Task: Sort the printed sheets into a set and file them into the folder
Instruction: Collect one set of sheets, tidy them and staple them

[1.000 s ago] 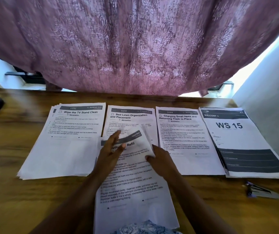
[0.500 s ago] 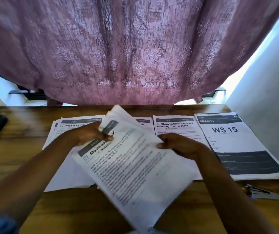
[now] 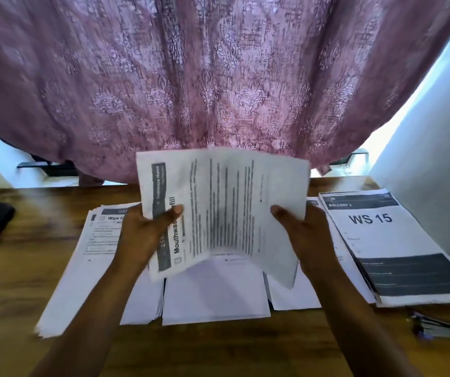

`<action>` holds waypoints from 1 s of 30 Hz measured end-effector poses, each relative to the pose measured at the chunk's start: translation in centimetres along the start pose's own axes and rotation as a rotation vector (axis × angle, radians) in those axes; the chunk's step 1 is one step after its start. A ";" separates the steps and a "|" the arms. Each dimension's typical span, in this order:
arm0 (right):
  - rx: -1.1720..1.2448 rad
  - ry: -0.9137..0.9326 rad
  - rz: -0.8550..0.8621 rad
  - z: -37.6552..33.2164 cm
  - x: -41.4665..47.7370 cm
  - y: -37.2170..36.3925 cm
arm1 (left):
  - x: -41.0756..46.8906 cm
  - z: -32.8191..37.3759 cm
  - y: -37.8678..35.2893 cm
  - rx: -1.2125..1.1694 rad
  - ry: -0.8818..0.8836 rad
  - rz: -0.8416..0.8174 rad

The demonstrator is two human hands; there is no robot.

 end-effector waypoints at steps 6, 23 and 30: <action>-0.040 0.195 0.120 2.0 -1.6 -2.2 | -4.6 -0.9 -2.6 0.203 -0.234 0.199; -0.123 -0.068 0.104 6.2 1.1 -1.6 | -2.4 -6.6 -1.7 0.050 0.105 0.154; -0.092 -0.428 -0.177 7.8 2.1 1.0 | -4.1 -9.6 -1.0 -0.241 0.503 -0.130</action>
Point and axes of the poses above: each hand's wrist, its own x-axis towards the middle knuckle, its own y-axis out of the back of the hand, z = x × y, the point moved 7 cm from there along x, towards the middle knuckle, and after that the axes turned 2 degrees about -z, right-handed, at the moved point
